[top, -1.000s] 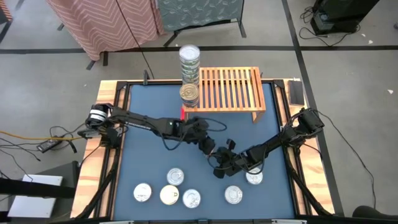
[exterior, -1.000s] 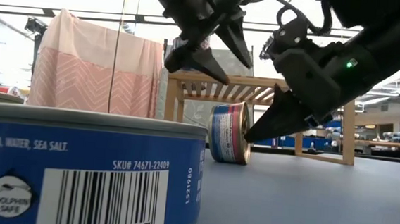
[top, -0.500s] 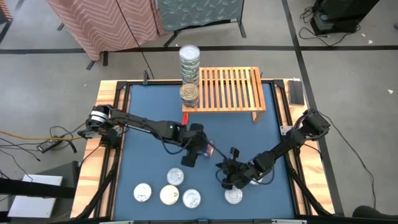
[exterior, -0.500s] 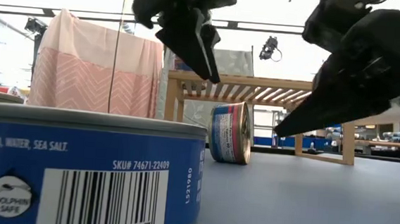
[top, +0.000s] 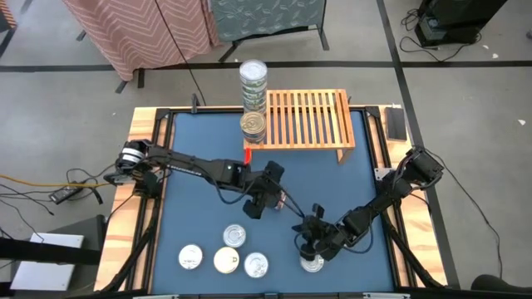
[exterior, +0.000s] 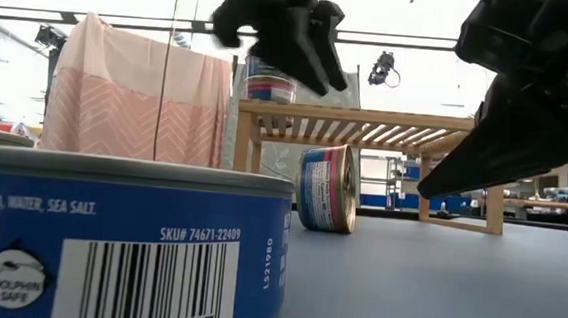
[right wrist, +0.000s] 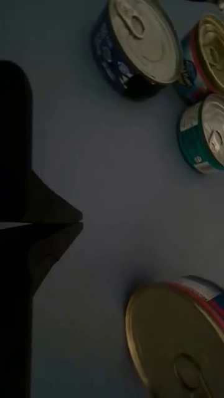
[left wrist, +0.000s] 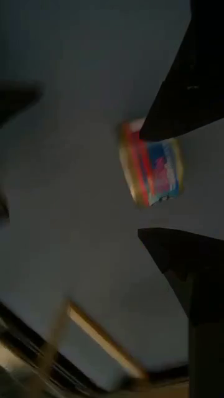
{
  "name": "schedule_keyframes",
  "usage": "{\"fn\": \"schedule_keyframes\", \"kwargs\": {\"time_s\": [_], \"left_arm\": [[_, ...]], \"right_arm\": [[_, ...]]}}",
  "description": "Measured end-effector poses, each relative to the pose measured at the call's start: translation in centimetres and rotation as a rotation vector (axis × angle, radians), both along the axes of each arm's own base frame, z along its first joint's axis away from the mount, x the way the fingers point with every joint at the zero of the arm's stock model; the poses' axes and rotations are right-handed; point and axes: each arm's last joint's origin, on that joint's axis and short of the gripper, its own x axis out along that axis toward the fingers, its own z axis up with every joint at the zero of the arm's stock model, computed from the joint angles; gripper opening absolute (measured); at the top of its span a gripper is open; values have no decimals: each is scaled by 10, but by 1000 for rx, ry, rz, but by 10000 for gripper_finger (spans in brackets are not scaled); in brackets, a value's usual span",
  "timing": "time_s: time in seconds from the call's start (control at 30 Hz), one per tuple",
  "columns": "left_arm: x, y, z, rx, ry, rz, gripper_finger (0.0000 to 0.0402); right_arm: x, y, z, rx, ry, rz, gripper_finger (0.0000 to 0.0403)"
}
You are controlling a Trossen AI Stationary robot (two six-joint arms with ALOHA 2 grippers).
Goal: Stack canned seafood by type on shelf
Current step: Stack the blue tuna can on top of the other blue tuna cans on the shelf
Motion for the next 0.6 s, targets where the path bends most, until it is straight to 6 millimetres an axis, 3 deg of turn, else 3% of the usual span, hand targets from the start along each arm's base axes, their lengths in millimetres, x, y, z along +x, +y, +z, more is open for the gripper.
{"fn": "schedule_keyframes", "kwargs": {"time_s": [0.17, 0.3, 0.6], "left_arm": [[1, 11, 4, -415, -79, 607, 245], [5, 15, 3, -733, -108, 863, 245], [17, 13, -27, -753, -128, 1058, 245]], "right_arm": [[-1, 0, -1, 51, -6, -48, 6], [-13, 7, -4, 97, 17, -104, 5], [-46, 30, -9, 147, 3, -172, 6]]}}
